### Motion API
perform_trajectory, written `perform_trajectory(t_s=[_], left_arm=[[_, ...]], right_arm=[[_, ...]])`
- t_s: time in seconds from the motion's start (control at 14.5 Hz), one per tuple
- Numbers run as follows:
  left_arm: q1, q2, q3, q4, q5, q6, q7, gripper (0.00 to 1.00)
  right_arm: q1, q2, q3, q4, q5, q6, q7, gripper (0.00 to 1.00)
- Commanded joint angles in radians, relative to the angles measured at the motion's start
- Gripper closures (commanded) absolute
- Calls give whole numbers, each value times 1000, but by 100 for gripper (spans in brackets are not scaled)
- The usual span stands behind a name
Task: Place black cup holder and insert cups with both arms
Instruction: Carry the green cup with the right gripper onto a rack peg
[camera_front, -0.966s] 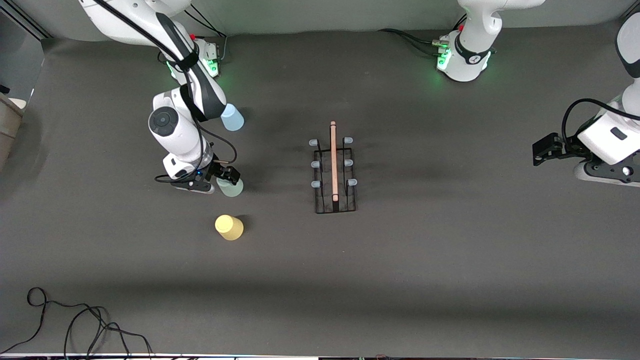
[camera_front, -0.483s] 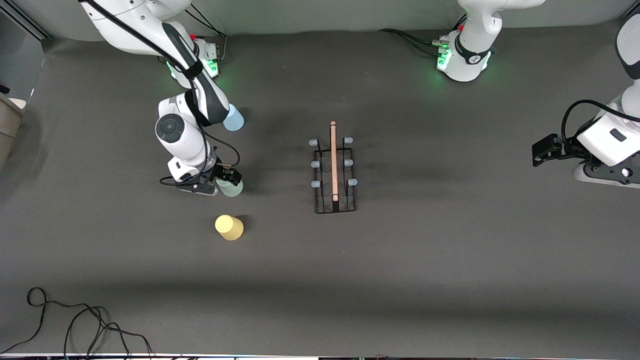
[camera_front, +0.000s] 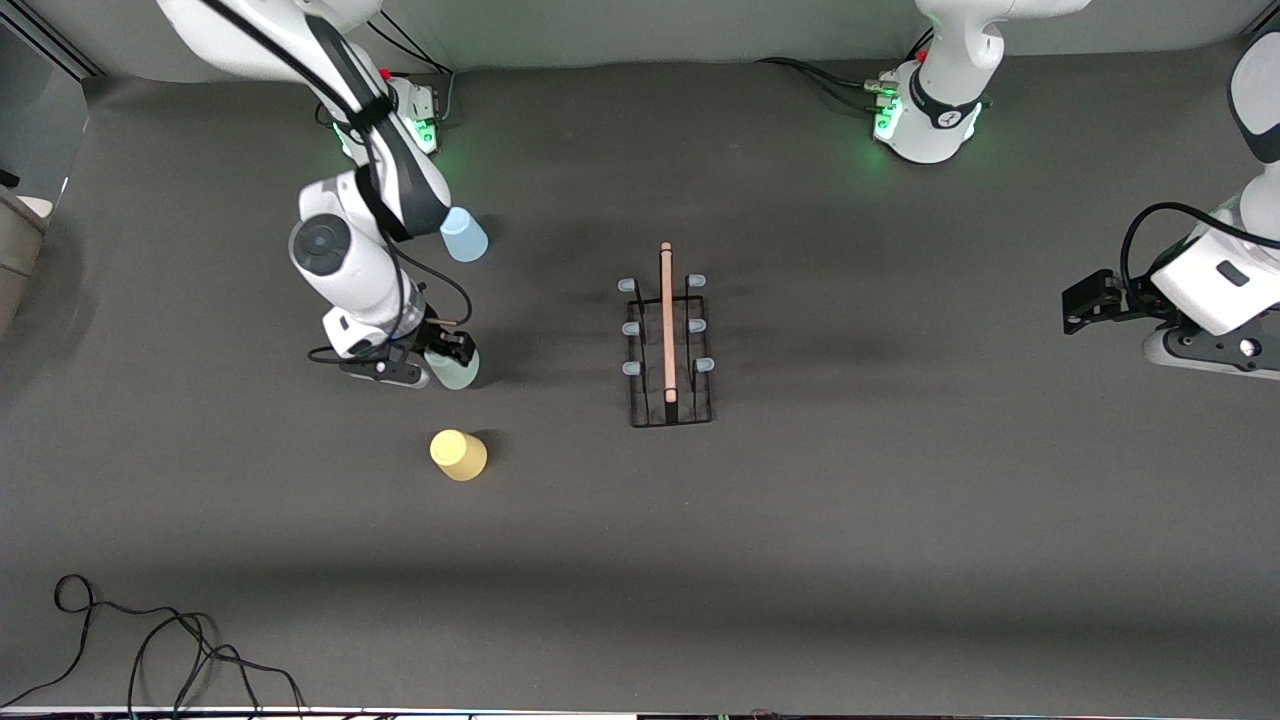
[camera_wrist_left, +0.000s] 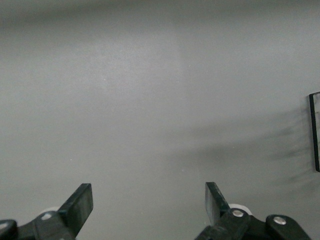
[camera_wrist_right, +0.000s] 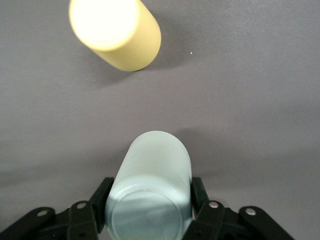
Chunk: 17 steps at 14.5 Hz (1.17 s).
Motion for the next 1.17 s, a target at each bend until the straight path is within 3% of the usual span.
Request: perform_trajectory(t_s=[0.0, 0.21, 0.69, 1.1], left_arm=[[-3, 11, 3, 22, 6, -21, 0, 0], [-3, 11, 3, 25, 6, -16, -8, 0], [10, 14, 11, 22, 5, 1, 21, 0], [16, 17, 12, 23, 3, 2, 21, 0]], right_arm=[[16, -110, -2, 60, 72, -185, 28, 100], [98, -104, -3, 191, 111, -302, 163, 100], [315, 20, -3, 396, 111, -307, 543, 100], [404, 107, -3, 463, 95, -293, 674, 100]])
